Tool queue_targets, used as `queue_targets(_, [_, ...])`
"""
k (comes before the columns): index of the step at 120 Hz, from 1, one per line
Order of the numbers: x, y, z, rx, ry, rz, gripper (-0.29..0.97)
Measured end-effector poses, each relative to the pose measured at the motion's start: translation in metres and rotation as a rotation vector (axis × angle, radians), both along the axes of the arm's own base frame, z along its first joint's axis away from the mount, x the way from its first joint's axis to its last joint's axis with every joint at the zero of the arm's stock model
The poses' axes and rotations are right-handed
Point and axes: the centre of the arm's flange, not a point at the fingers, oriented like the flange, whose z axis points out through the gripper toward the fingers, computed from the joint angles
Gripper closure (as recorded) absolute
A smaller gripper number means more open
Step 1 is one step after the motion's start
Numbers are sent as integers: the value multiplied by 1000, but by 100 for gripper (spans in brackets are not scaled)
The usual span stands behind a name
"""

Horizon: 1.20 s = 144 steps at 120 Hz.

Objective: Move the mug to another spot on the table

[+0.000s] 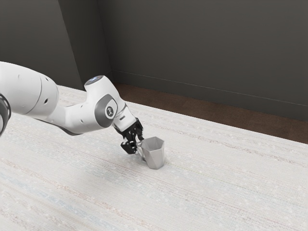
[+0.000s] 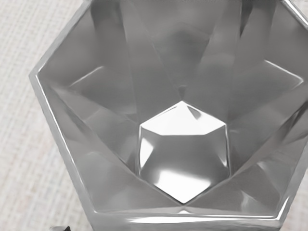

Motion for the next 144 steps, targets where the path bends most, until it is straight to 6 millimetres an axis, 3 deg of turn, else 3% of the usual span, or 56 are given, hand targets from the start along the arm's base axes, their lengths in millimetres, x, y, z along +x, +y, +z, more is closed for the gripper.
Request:
queue_targets(31, [1, 0, 2, -3, -9, -7, 56])
queue_targets(56, [3, -3, 10, -25, -23, 3, 62])
queue_targets(76, [1, -4, 28, -91, -30, 38, 65])
queue_targets(108, [-24, 35, 31, -136, 3, 111, 70])
queue_targets(127, [-49, 42, 30, -144, 23, 121, 70])
queue_targets(144, [-65, 69, 21, -147, 40, 163, 70])
